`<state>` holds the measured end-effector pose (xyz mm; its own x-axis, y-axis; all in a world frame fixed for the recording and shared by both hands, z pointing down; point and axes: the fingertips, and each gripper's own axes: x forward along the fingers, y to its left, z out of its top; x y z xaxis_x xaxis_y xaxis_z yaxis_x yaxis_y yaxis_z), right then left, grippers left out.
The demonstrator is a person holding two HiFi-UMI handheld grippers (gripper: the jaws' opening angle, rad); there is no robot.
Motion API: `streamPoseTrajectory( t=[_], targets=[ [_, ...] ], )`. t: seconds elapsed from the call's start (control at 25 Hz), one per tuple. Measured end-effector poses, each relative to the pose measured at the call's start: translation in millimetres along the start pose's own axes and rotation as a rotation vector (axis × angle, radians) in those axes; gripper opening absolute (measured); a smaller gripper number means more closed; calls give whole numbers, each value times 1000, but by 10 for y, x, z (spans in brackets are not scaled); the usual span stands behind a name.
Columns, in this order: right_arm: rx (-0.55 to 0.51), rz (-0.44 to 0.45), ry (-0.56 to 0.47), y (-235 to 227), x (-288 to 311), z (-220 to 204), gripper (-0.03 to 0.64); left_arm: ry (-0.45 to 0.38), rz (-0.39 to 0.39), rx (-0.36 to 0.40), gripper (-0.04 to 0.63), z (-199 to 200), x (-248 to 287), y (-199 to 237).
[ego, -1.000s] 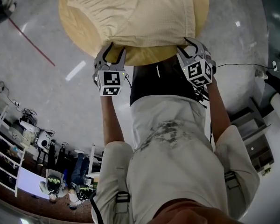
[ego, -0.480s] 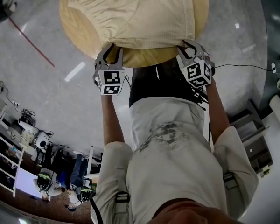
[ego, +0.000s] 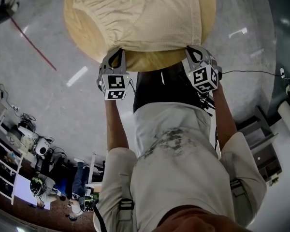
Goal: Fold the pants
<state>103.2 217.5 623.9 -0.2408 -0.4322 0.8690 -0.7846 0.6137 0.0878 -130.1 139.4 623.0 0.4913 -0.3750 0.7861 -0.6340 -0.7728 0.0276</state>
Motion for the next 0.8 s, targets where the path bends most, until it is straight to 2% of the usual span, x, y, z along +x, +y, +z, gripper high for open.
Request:
streamPoseTrajectory(
  t=[0.36, 0.8],
  targets=[
    [-7, -2, 1, -6, -1, 53, 17, -6, -31, 7, 14, 18, -40, 28],
    [-35, 1, -3, 66, -82, 196, 15, -22, -33, -24, 12, -48, -218, 98]
  ],
)
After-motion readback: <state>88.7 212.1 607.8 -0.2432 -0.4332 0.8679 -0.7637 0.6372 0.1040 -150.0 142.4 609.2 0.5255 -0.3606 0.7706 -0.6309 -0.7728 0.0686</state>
